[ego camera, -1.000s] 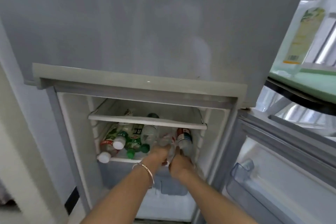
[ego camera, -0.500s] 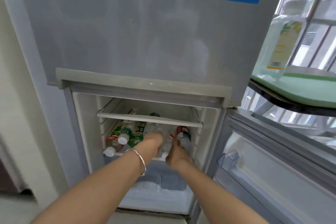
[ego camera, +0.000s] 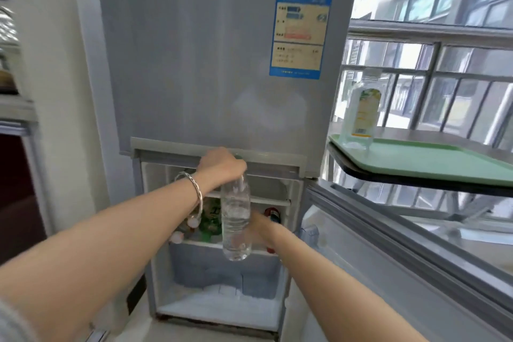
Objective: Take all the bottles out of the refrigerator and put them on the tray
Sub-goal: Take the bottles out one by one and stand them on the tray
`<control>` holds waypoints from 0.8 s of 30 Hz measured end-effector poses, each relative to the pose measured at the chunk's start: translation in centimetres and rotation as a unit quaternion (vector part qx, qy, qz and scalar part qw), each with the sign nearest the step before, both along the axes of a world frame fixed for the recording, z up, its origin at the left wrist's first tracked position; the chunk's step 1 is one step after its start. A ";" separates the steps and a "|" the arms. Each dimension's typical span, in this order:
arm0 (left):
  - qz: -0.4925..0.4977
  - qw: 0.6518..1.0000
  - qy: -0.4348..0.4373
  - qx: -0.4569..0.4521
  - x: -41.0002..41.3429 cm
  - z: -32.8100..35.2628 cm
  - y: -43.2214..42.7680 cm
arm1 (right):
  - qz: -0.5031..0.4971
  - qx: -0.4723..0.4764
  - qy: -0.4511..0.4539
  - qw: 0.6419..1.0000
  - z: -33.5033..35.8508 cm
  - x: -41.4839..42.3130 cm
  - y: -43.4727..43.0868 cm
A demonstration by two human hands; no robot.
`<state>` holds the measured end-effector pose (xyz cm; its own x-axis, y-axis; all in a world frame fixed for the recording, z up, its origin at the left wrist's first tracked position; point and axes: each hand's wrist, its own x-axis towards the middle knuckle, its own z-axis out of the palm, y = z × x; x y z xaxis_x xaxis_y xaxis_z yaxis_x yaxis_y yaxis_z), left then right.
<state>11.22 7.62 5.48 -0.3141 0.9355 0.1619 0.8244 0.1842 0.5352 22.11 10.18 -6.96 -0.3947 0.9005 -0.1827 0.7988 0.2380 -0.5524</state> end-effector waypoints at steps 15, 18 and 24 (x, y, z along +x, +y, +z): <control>-0.209 0.901 -0.131 0.358 15.4 17.5 -8.1 | -0.115 0.200 0.420 0.878 18.5 14.0 -9.9; -0.228 0.905 -0.178 0.312 19.1 17.7 -6.9 | -0.199 0.293 0.394 0.848 20.5 18.3 -9.1; -0.258 0.920 -0.283 0.077 25.3 12.5 -2.4 | -0.320 0.327 0.225 0.860 21.8 24.5 -6.0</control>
<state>36.55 5.24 17.95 0.0907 0.9633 0.2527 0.3610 -0.2683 0.8931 46.60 4.21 14.84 0.3228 0.8112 0.4875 0.6222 0.2063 -0.7552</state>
